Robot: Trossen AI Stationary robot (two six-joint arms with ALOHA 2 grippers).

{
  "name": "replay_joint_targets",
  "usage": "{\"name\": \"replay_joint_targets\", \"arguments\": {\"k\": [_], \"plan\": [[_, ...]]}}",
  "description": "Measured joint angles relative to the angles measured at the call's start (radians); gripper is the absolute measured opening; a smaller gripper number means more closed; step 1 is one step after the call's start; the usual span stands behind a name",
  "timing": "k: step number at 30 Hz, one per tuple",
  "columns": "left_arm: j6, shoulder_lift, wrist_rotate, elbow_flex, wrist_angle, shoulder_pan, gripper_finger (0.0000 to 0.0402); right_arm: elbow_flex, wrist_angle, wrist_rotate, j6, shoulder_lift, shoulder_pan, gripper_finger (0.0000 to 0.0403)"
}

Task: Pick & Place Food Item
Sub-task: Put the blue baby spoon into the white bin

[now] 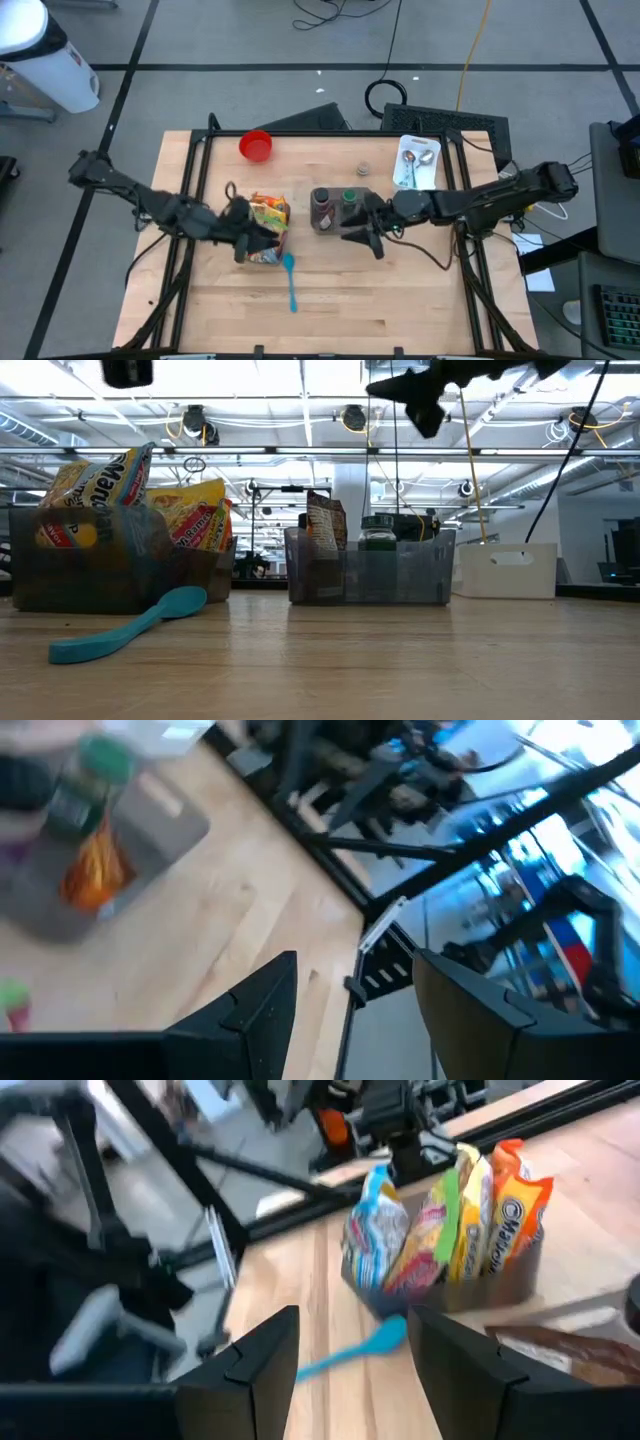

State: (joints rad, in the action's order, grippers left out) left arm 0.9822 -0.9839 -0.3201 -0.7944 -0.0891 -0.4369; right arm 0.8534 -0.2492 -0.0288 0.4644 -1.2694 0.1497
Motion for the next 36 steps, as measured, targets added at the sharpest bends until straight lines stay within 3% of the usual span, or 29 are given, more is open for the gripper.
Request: {"name": "replay_joint_targets", "arguments": {"k": [8,15,18,26,31,36], "plan": [[0.355,-0.250,-0.216,0.001,0.127,-0.227,0.0209,0.000,0.045,-0.002,-0.067,0.067,0.030,0.0180],[0.545,-0.455,-0.344,-0.003,0.303,-0.319,0.0206,-0.001,0.046,-0.053,-0.087,0.070,0.036,0.0180],[0.601,-0.513,-0.334,-0.036,0.272,-0.331,0.0193,-0.001,0.054,-0.054,-0.088,0.070,0.036,0.0180],[0.756,-0.580,-0.232,-0.168,0.005,-0.321,0.0138,-0.002,0.062,-0.053,-0.092,0.069,0.036,0.0180],[0.759,-0.613,-0.194,-0.249,-0.109,-0.279,0.0114,-0.002,0.070,-0.052,-0.096,0.069,0.035,0.0180],[0.842,-0.660,-0.084,-0.277,-0.173,-0.217,0.0103,-0.003,0.088,-0.054,-0.103,0.069,0.035,0.0180]]}}
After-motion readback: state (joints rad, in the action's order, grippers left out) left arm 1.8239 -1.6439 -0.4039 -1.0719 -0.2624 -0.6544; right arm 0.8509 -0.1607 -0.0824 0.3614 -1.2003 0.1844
